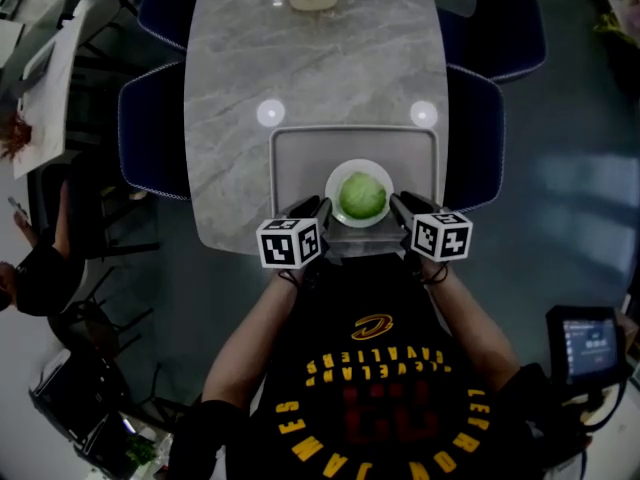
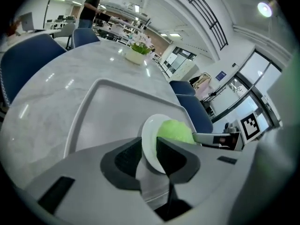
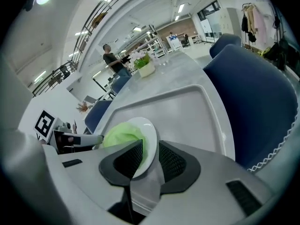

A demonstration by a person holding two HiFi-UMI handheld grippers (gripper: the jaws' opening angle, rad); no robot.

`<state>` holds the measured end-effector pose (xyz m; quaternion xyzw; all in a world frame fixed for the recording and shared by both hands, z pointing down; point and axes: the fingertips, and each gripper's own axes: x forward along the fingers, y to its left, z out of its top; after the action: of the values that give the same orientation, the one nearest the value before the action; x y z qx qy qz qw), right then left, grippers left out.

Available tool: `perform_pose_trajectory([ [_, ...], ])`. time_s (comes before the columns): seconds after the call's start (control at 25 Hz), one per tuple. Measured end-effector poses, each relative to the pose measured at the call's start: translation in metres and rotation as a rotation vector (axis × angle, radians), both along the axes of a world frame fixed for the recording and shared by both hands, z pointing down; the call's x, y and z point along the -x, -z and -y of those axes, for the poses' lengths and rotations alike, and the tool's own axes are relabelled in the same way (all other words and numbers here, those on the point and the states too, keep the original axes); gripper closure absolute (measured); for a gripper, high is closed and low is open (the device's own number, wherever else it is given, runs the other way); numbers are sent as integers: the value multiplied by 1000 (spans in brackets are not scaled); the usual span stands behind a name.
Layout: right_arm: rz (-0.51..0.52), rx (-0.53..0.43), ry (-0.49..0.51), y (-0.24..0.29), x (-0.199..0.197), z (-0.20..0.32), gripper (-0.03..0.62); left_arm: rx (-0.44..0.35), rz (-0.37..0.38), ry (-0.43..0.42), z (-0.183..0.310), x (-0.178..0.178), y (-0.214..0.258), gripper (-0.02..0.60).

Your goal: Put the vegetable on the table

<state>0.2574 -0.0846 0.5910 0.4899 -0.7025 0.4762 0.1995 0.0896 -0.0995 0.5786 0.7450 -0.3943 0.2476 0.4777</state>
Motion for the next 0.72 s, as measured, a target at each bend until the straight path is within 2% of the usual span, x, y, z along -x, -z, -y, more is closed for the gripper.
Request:
perform_pose_trajectory([
  [0.2, 15, 57, -4, -10, 6, -1, 484, 53, 8, -51, -1, -7, -17, 495],
  [0.36, 34, 91, -19, -16, 8, -3, 485, 108, -31, -55, -4, -15, -27, 495],
  [0.52, 65, 124, -20, -24, 7, 1, 487, 139, -29, -54, 2, -18, -35, 495],
  [0.64, 94, 144, -6, -27, 11, 3, 536, 157, -31, -65, 4, -18, -36, 497],
  [0.72, 116, 155, -2, -29, 13, 4, 537, 177, -41, -48, 4, -16, -38, 515],
])
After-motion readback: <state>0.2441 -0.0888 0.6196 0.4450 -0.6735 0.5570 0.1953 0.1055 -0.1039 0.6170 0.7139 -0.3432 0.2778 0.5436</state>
